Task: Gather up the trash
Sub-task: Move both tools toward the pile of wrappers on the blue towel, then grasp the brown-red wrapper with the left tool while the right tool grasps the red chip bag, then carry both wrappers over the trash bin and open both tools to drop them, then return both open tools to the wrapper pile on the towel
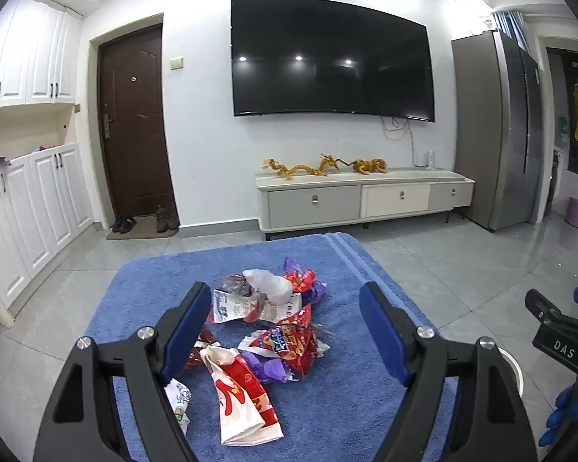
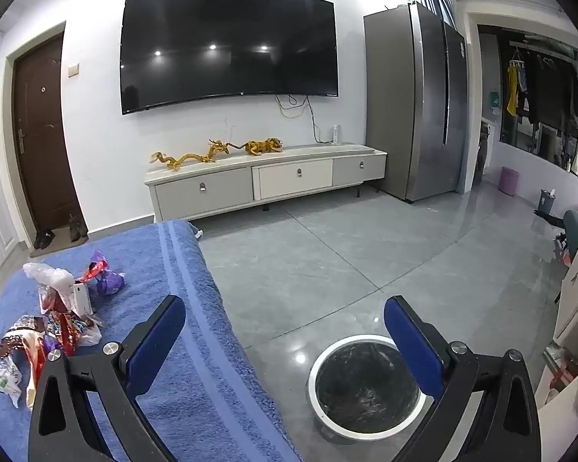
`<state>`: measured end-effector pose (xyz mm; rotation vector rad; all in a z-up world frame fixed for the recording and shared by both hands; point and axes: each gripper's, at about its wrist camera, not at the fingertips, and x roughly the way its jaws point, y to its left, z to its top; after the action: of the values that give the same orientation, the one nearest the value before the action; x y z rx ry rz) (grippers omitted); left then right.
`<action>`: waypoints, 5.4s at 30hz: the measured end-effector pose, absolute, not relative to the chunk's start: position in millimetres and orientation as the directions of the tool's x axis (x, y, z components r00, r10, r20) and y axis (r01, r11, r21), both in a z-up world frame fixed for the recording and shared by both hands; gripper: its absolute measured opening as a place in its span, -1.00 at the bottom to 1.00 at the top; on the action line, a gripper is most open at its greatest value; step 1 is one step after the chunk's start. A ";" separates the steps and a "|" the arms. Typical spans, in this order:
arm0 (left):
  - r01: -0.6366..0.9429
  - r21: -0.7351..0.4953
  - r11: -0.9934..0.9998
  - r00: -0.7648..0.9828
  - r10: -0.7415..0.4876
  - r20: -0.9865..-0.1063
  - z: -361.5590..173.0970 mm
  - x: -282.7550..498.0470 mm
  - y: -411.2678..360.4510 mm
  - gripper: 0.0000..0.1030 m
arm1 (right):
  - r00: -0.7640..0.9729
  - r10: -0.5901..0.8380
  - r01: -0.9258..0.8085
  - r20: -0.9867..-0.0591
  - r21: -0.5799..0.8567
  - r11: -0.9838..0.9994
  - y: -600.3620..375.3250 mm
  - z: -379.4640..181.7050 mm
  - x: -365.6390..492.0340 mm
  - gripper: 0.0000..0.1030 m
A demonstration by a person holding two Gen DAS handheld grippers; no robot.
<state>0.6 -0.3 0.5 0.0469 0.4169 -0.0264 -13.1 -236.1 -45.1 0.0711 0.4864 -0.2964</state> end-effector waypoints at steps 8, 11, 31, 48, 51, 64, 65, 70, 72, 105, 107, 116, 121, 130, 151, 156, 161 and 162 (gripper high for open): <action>0.058 0.032 0.998 0.919 -0.041 -0.393 8.5 5.7 -2.4 0.86 | 0.851 -0.278 0.311 -0.446 0.001 0.950 -234.8 -39.0 -9.0 1.00; 0.067 0.049 0.997 0.923 -0.043 -0.382 2.8 7.4 -1.1 0.89 | 0.847 -0.284 0.312 -0.450 -0.012 0.950 -234.5 -38.5 -10.5 1.00; 0.153 0.035 0.988 0.895 -0.124 -0.429 -12.5 26.2 1.1 0.89 | 0.842 -0.262 0.284 -0.472 -0.026 0.958 -230.9 -43.1 12.3 1.00; 0.020 -0.007 1.000 0.834 -0.021 -0.551 -43.9 63.0 89.4 0.90 | 0.859 -0.038 0.078 -0.510 0.056 0.995 -218.8 -59.5 60.4 1.00; -0.026 -0.023 0.999 0.796 0.007 -0.605 -55.1 71.3 120.8 0.90 | 0.848 0.037 0.008 -0.529 0.082 0.997 -208.0 -61.7 79.8 1.00; -0.014 -0.090 0.996 0.645 -0.059 -0.762 -108.6 109.3 175.9 0.89 | 0.644 0.482 -0.385 -0.594 0.292 0.875 -122.4 -96.0 130.9 0.57; -0.003 -0.097 0.995 0.640 -0.072 -0.765 -109.5 111.6 175.7 0.89 | 0.626 0.504 -0.407 -0.594 0.302 0.862 -116.8 -98.1 129.7 0.55; 0.021 -0.104 0.994 0.617 -0.094 -0.781 -118.5 125.4 175.9 0.89 | 0.563 0.543 -0.483 -0.623 0.285 0.828 -86.0 -101.4 130.6 0.37; 0.022 -0.118 0.993 0.604 -0.107 -0.790 -123.4 129.6 177.8 0.89 | 0.551 0.543 -0.501 -0.634 0.269 0.822 -76.2 -107.7 134.7 0.29; 0.047 -0.207 0.977 0.725 -0.176 -0.666 -48.2 72.7 196.9 -0.75 | 0.685 0.471 -0.435 -0.556 0.208 0.876 -99.8 -51.5 63.6 -0.83; 0.062 -0.192 0.979 0.731 -0.175 -0.660 -38.1 66.0 187.5 -0.75 | 0.705 0.461 -0.417 -0.540 0.210 0.884 -111.0 -46.2 56.4 -0.83; 0.197 -0.134 0.971 0.719 -0.236 -0.654 -5.3 63.1 103.2 -0.75 | 0.818 0.318 -0.249 -0.480 0.202 0.947 -206.6 -28.2 26.8 -0.83; 0.339 -0.092 0.936 0.662 -0.307 -0.684 -5.6 70.5 17.3 -0.74 | 0.855 0.181 -0.104 -0.486 0.181 0.978 -269.6 -37.8 9.3 -0.84; 0.547 -0.092 0.832 0.470 -0.396 -0.789 -53.1 93.8 -151.0 -0.73 | 0.760 -0.043 0.160 -0.648 0.123 0.979 -370.4 -127.4 16.2 -0.84; 0.544 -0.279 0.792 0.070 -0.374 -0.925 -201.3 154.2 -350.0 -0.12 | 0.517 -0.044 0.394 -0.855 0.192 0.899 -483.8 -301.2 40.1 -0.63; 0.536 -0.310 0.785 0.040 -0.390 -0.920 -209.3 160.3 -358.4 -0.12 | 0.512 -0.049 0.422 -0.858 0.201 0.884 -490.8 -302.4 27.0 -0.42; 0.548 -0.296 0.782 0.079 -0.401 -0.912 -195.8 152.6 -349.4 -0.12 | 0.537 -0.055 0.434 -0.842 0.219 0.874 -486.3 -290.0 20.0 -0.33; 0.553 -0.288 0.782 0.095 -0.403 -0.910 -192.0 150.2 -348.7 -0.12 | 0.545 -0.057 0.431 -0.836 0.221 0.875 -484.0 -284.6 18.8 -0.33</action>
<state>150.2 -348.7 -192.0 0.1398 1.2944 -0.7113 18.8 -484.0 -284.6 0.4319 0.9568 -0.3004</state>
